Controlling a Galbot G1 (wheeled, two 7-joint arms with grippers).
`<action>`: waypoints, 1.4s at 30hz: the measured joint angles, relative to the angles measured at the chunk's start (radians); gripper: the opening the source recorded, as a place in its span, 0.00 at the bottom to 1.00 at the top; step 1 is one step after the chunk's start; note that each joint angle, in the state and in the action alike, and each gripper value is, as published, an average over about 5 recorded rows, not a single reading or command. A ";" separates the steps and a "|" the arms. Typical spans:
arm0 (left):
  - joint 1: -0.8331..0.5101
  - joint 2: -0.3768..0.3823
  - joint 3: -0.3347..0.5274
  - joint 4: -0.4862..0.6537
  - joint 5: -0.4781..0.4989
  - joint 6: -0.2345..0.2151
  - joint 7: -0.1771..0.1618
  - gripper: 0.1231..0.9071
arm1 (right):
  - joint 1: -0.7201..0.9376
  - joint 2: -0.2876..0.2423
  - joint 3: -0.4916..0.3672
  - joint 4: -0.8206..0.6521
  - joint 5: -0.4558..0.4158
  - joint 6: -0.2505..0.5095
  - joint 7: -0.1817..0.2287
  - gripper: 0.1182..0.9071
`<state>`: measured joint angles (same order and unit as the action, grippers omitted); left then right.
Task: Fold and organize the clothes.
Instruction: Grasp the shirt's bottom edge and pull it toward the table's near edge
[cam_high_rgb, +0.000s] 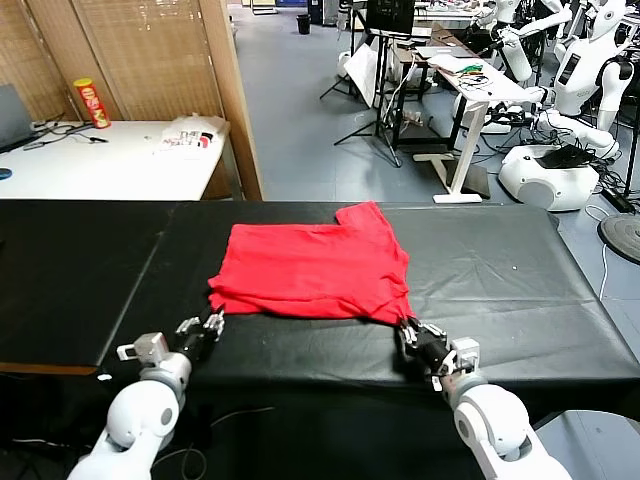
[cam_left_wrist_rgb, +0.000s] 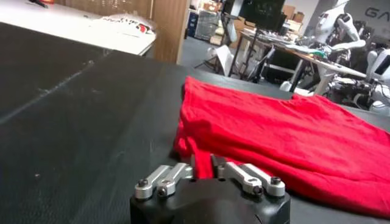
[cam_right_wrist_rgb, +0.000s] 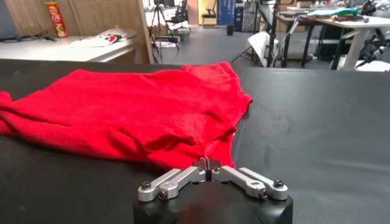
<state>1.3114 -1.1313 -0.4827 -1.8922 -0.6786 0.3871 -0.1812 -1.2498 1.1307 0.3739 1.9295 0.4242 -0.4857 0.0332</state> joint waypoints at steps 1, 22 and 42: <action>0.002 0.002 0.000 -0.001 0.003 0.000 0.000 0.00 | 0.001 -0.001 0.000 0.000 0.001 -0.001 0.000 0.01; -0.042 -0.012 0.006 0.036 -0.004 0.001 -0.012 0.83 | -0.002 0.006 -0.002 0.001 -0.002 -0.005 0.000 0.01; -0.022 0.007 0.016 0.027 0.053 0.014 -0.019 0.00 | 0.016 -0.029 0.006 0.038 0.092 -0.092 0.049 0.01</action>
<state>1.2899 -1.1247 -0.4671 -1.8655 -0.6252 0.4012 -0.1997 -1.2339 1.1020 0.3803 1.9677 0.5158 -0.5778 0.0821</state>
